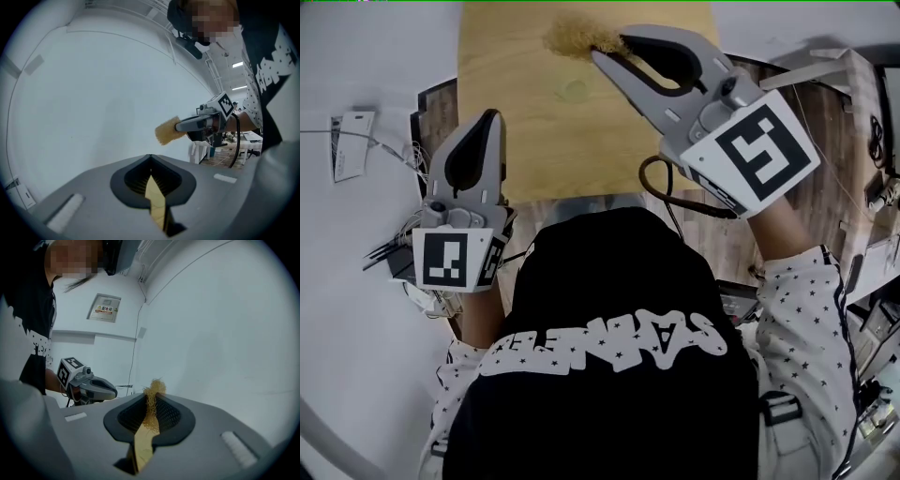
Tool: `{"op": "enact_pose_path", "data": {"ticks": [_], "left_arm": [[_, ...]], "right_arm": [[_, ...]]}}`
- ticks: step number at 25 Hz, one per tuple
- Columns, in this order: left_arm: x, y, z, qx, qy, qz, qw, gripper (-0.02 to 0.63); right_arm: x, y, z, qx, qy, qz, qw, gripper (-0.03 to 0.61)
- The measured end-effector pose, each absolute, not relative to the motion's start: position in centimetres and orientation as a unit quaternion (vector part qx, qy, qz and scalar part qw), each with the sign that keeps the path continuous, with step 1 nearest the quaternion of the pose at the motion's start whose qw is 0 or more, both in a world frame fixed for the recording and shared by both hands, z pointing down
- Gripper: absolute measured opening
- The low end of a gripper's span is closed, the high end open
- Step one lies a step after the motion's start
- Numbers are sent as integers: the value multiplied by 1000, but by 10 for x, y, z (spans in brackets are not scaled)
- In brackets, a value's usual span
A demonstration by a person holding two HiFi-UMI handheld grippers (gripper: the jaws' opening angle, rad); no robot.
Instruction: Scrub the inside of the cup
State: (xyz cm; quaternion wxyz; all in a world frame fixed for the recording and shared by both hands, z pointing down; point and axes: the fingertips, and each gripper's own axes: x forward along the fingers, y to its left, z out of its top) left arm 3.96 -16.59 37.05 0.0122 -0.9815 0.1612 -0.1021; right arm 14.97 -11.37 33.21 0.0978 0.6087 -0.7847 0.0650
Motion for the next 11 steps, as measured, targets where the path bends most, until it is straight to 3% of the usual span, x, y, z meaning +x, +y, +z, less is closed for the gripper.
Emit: {"op": "enact_pose_path", "data": {"ticks": [11], "left_arm": [[31, -171, 359, -982, 166, -88, 17, 0]], "right_arm": [[141, -118, 325, 610, -785, 49, 95, 57]]}}
